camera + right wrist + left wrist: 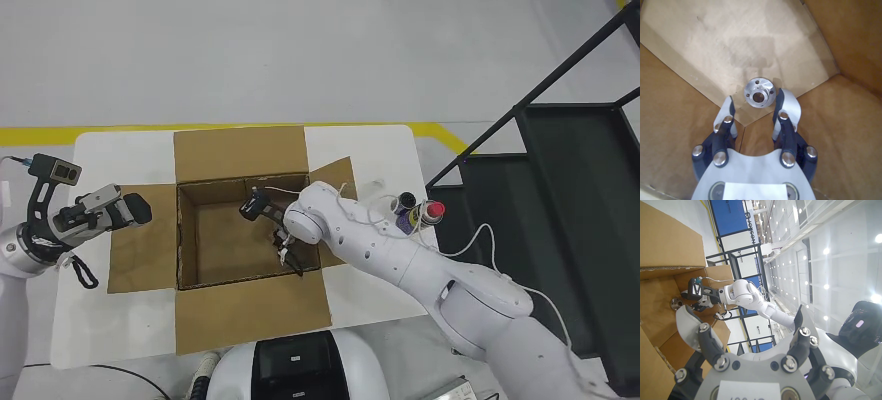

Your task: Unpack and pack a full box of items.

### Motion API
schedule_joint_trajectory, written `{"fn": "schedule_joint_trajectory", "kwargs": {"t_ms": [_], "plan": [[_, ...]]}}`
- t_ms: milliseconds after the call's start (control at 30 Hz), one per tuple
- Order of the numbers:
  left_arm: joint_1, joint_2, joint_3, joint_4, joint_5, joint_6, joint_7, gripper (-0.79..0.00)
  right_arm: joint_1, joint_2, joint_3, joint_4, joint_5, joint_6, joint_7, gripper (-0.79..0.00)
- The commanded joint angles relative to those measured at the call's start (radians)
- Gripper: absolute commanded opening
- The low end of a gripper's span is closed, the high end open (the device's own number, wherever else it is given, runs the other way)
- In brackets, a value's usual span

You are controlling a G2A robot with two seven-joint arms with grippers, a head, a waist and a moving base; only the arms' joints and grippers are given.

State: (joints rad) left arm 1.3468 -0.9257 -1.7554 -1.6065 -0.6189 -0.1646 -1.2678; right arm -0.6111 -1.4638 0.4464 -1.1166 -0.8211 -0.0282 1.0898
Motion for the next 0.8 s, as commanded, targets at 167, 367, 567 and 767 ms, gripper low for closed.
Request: {"fn": "schedule_joint_trajectory", "kwargs": {"t_ms": [167, 367, 567, 767], "plan": [[0.0, 0.0, 0.0, 0.0, 0.0, 0.0, 0.0, 0.0, -0.062, 0.044, 0.068, -0.197, -0.065, 0.016, 0.041, 0.0], [0.0, 0.0, 0.0, 0.0, 0.0, 0.0, 0.0, 0.0, -0.192, 0.12, 0.215, -0.507, -0.12, -0.03, 0.096, 0.0], [0.0, 0.0, 0.0, 0.0, 0.0, 0.0, 0.0, 0.0, -0.388, 0.199, 0.426, -0.847, -0.16, -0.114, 0.149, 0.0], [0.0, 0.0, 0.0, 0.0, 0.0, 0.0, 0.0, 0.0, -0.597, 0.253, 0.665, -1.104, -0.212, -0.152, 0.163, 0.0]]}}
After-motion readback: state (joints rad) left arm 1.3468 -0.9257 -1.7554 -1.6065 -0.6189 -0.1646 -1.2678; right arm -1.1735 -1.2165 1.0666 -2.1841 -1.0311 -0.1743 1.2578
